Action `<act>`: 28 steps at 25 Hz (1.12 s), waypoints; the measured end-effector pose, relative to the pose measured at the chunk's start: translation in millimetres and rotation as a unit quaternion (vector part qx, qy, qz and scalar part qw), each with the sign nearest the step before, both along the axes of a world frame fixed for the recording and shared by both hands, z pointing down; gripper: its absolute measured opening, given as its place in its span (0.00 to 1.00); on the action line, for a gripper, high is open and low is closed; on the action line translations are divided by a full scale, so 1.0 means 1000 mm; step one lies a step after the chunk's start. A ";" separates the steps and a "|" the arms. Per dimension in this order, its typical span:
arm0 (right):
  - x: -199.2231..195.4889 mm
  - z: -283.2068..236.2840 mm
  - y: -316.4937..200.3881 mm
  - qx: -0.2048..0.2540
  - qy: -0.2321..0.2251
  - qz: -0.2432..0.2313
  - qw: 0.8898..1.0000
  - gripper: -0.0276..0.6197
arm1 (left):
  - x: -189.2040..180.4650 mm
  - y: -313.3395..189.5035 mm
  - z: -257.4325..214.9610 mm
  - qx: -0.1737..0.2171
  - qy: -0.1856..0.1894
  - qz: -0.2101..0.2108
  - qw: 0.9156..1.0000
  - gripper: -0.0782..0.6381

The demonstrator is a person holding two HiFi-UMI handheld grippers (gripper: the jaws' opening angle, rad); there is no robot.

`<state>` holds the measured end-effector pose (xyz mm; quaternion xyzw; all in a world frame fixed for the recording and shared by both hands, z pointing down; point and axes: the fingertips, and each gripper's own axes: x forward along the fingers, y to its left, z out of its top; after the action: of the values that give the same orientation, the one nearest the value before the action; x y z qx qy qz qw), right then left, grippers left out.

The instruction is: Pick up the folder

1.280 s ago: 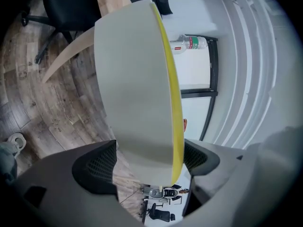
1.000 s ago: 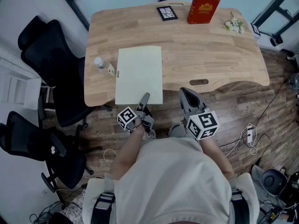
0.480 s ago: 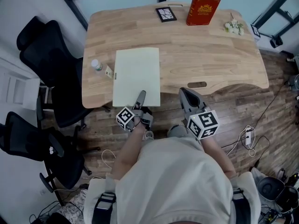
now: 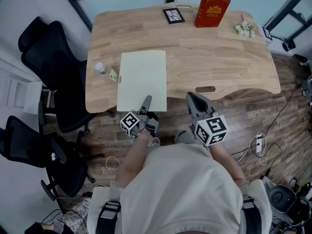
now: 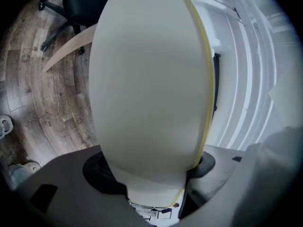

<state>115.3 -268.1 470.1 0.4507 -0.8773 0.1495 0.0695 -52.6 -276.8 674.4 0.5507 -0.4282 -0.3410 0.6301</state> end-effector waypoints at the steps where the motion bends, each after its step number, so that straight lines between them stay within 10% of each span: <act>1: 0.000 0.000 0.000 0.000 0.000 0.001 1.000 0.07 | 0.000 0.000 -0.001 0.000 -0.002 0.001 1.000 0.59; 28: -0.024 -0.005 0.049 0.001 -0.014 0.041 0.999 0.07 | -0.002 0.045 -0.043 0.037 -0.024 0.091 0.995 0.51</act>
<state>91.2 -218.6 465.4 0.4844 -0.8591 0.1574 0.0507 -54.4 -232.2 631.5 0.6181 -0.3782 -0.2848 0.6276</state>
